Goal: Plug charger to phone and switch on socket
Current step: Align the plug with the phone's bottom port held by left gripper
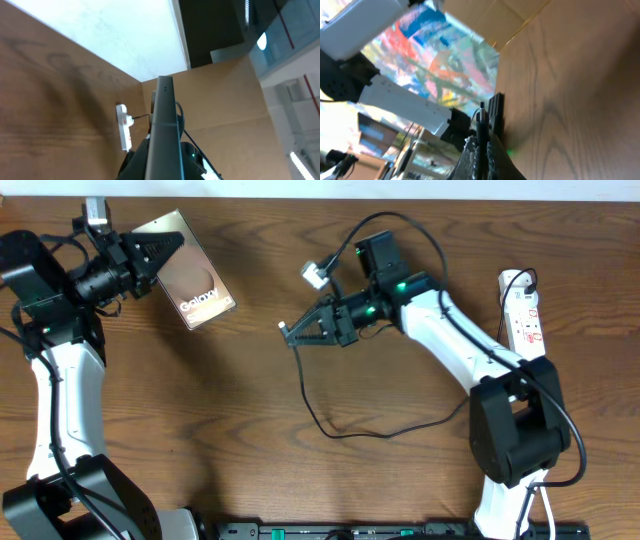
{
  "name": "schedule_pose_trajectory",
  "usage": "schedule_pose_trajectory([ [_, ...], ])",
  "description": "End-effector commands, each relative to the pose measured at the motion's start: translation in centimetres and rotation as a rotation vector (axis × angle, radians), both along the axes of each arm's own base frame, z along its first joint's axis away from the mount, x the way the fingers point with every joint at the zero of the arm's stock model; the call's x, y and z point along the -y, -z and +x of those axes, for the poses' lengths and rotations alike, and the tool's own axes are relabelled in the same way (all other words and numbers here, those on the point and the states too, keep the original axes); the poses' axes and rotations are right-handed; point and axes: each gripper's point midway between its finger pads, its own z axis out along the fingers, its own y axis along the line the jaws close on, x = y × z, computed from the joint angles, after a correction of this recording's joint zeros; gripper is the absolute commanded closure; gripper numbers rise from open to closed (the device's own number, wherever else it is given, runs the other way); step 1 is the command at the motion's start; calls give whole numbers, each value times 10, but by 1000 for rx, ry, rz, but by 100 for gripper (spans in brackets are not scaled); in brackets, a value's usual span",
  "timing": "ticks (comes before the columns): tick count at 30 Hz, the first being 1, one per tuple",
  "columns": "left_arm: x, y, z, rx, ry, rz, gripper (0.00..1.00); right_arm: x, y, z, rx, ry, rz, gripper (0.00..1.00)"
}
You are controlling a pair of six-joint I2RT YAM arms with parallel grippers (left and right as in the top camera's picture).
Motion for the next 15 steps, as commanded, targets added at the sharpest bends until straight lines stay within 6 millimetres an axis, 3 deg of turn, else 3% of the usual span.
schedule_pose_trajectory([
  [1,11,-10,2,67,22,28,93,-10,-17,-15,7,-73,60,99],
  [8,33,-29,16,164,-24,44,92,-33,-44,-12,78,-114,101,99],
  [15,34,-55,21,264,-74,27,92,-38,-63,-7,117,-106,121,99],
])
